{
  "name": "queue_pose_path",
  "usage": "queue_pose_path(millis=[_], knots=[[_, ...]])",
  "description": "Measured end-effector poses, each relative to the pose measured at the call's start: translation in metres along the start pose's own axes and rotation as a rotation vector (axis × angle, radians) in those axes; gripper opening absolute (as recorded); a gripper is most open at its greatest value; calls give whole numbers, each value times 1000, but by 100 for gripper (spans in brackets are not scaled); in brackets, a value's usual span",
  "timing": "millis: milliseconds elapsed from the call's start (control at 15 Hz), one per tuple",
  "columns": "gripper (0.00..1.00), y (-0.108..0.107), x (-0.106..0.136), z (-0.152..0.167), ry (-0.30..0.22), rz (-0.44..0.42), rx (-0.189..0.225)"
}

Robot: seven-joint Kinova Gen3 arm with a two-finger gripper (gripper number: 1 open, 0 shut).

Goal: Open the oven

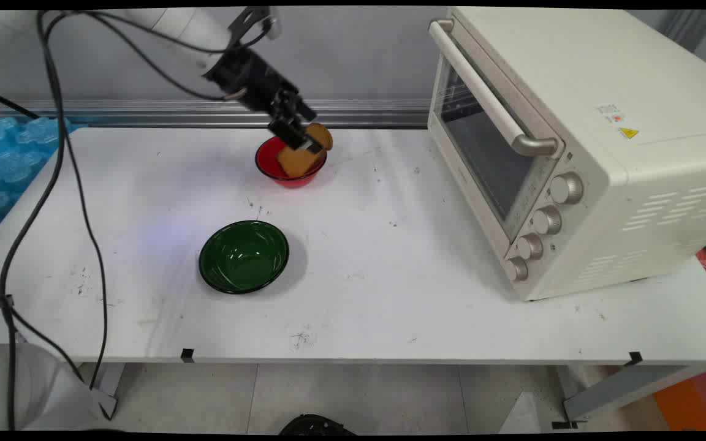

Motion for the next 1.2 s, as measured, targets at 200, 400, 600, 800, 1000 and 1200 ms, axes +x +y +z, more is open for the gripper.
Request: queue_pose_path(millis=[200,400,600,800,1000,1200], knots=[[100,-3,22,3,23,4,5],[100,-6,43,5,46,7,10],[100,-8,63,8,69,10,14],[100,-10,83,9,96,13,20],[100,-11,103,11,125,17,24],[0,-12,123,12,158,20,29]])
